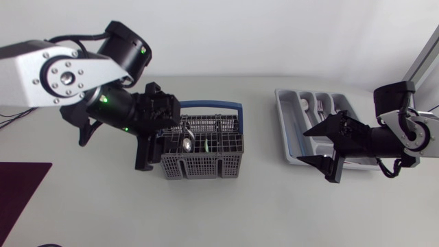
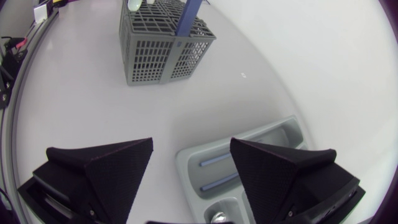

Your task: Unload the cutlery basket into the drawer organizer.

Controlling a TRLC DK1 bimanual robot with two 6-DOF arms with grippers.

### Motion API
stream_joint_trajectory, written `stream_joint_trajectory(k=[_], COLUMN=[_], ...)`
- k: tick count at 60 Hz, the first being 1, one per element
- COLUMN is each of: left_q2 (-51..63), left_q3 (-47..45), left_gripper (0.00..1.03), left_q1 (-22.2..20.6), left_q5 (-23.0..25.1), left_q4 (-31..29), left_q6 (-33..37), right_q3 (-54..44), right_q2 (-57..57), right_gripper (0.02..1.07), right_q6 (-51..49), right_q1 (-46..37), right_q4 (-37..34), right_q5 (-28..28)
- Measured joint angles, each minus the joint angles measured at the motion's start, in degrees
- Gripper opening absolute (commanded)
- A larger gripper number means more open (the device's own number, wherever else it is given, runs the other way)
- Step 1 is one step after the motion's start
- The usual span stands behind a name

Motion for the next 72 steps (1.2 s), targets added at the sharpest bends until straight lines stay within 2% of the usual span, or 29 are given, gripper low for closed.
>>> stream_joint_trajectory(k=[10, 15, 35, 41, 57, 59, 64, 72], left_q2=[2.93, 4.92, 9.84, 10.75, 11.87, 11.87, 11.87, 11.87], left_q3=[6.67, 8.15, 10.16, 10.32, 10.69, 10.67, 10.67, 10.62], left_gripper=[0.82, 0.75, 0.75, 0.75, 0.75, 0.7, 0.66, 0.65], left_q1=[0.0, 0.09, 2.86, 3.54, 6.84, 7.23, 7.67, 7.5], left_q5=[1.64, 2.3, 9.73, 12.31, 14.62, 14.84, 15.06, 15.26], left_q4=[-5.64, -7.61, -12.98, -13.73, -12.55, -11.85, -9.88, -7.39], left_q6=[-12.76, -18.18, -36.63, -40.61, -47.5, -48.02, -49.64, -52.06], right_q3=[-0.22, -0.22, -1.51, -2.67, -3.74, -3.76, -4.02, -4.87], right_q2=[-3.45, -4.87, -10.29, -11.58, -14.75, -15.37, -16.41, -17.62], right_gripper=[0.92, 0.92, 0.92, 0.92, 0.92, 0.92, 0.92, 0.92], right_q6=[8.02, 11.85, 23.43, 25.66, 30.77, 31.47, 33.09, 35.06], right_q1=[3.93, 6.01, 13.53, 15.76, 21.88, 23.06, 25.53, 28.85], right_q4=[1.07, 1.38, 3.26, 3.89, 5.18, 5.53, 6.43, 7.3], right_q5=[0.02, 0.17, 2.4, 2.95, 5.33, 5.79, 7.34, 8.85])
